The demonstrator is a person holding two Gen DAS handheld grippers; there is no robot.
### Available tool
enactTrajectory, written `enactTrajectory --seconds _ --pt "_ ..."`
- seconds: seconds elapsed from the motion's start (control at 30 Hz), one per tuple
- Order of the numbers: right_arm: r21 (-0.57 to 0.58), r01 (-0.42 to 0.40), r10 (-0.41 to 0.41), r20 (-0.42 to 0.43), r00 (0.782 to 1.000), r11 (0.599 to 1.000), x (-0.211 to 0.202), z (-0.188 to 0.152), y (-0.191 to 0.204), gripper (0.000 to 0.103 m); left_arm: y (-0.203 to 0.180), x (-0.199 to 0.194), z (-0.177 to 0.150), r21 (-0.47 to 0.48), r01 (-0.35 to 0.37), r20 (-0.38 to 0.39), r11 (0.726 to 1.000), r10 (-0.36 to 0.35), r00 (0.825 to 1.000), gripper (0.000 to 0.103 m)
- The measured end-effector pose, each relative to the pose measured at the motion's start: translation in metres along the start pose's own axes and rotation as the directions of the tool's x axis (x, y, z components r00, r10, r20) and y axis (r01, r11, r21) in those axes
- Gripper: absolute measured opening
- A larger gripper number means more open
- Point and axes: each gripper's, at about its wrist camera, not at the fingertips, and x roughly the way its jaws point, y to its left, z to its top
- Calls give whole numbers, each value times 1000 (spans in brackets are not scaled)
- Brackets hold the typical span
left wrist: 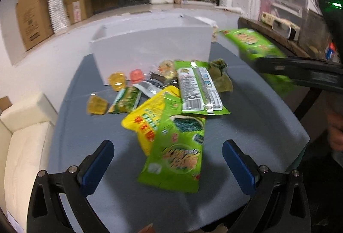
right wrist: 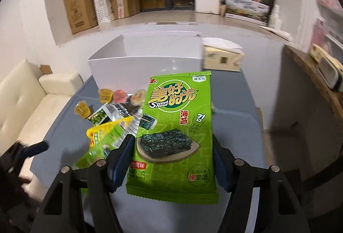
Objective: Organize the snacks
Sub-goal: 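Grasp the green seaweed packet with the right tool while the left tool approaches, then grasp a second green seaweed packet with the left tool while the right tool holds its packet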
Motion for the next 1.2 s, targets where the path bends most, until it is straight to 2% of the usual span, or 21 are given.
enactTrajectory --seconds 0.23,0.4,0.43,0.57,0.63,0.7,0.83,0.97,1.07,1.2 --pt "94 7 -8 17 1000 996 -36 -31 -38 71 -5 52 -1 53 11 -96 999 -6 995 103" --pt "123 -1 -3 27 1000 992 -46 -41 -46 71 -3 71 -7 62 -3 -141 998 12 990 103" --pt "125 -3 0 28 1000 992 -46 -43 -45 71 -1 74 -7 61 -7 -146 998 16 989 101" --pt "119 -17 13 28 1000 993 -45 -45 -41 71 4 75 -7 43 21 -152 999 -14 988 80" --pt "114 -25 22 29 999 993 -45 -46 -37 71 3 72 -7 51 10 -149 999 -3 989 79" --pt "107 -37 33 30 999 994 -44 -47 -34 71 0 64 -8 52 43 -136 998 -36 990 78" --pt "88 -69 67 27 997 994 -43 -50 -21 71 7 33 -15 36 40 -93 999 -36 995 77" --pt "56 -103 102 18 995 993 -35 -49 -2 71 27 -3 -20 -47 -13 -29 999 11 1000 77" --pt "26 -127 127 12 992 992 -24 -39 13 71 42 -29 -11 -129 -28 40 991 33 999 77" --pt "-37 -136 137 44 990 990 -15 -12 29 71 53 -48 19 -166 -41 135 985 64 989 77"
